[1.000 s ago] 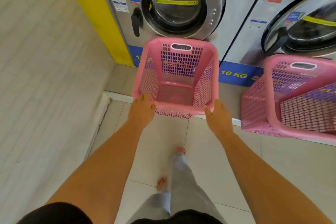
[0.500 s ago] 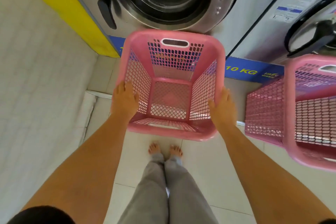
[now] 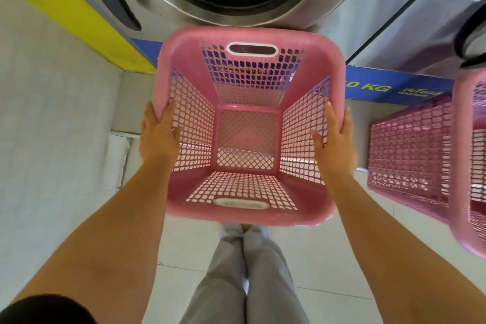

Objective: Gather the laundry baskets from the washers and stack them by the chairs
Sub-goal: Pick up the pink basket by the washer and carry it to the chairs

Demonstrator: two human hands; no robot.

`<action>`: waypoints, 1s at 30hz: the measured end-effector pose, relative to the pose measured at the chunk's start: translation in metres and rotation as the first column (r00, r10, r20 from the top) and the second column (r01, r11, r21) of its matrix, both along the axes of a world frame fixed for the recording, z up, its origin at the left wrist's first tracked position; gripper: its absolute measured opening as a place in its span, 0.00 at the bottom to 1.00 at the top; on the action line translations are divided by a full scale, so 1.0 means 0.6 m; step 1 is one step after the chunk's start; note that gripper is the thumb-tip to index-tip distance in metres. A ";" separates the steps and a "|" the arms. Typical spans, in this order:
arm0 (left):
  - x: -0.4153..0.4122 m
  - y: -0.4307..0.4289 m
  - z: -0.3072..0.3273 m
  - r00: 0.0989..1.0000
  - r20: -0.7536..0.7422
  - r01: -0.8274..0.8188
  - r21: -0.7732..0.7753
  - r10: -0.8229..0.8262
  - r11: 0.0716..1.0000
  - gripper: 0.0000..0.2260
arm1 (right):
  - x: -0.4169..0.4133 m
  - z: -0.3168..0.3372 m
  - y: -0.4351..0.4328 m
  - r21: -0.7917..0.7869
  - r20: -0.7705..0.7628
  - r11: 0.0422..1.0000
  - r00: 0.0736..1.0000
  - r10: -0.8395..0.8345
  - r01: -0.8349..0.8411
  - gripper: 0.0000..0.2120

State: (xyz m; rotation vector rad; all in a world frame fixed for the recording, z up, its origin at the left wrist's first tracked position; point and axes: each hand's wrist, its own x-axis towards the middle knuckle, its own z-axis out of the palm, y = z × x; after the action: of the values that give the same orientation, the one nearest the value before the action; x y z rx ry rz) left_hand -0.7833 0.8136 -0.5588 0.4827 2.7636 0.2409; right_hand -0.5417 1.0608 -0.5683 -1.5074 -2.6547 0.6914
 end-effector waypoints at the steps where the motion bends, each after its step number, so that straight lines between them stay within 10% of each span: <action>1: -0.001 -0.002 -0.001 1.000 -0.010 0.010 0.002 -0.010 1.000 0.28 | 0.000 -0.003 0.000 0.010 -0.007 1.000 1.000 -0.005 0.005 0.31; 30: 0.175 -0.263 0.150 0.909 -0.056 -0.407 0.087 0.412 0.910 0.25 | 0.002 0.134 -0.167 -0.028 -0.040 0.943 0.944 0.329 -0.330 0.32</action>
State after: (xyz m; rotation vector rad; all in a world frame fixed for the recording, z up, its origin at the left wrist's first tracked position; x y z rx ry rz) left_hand -0.6785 0.6560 -0.4688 -0.0851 2.9105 0.4304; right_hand -0.5406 0.9607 -0.4877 -1.0508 -2.9132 0.7717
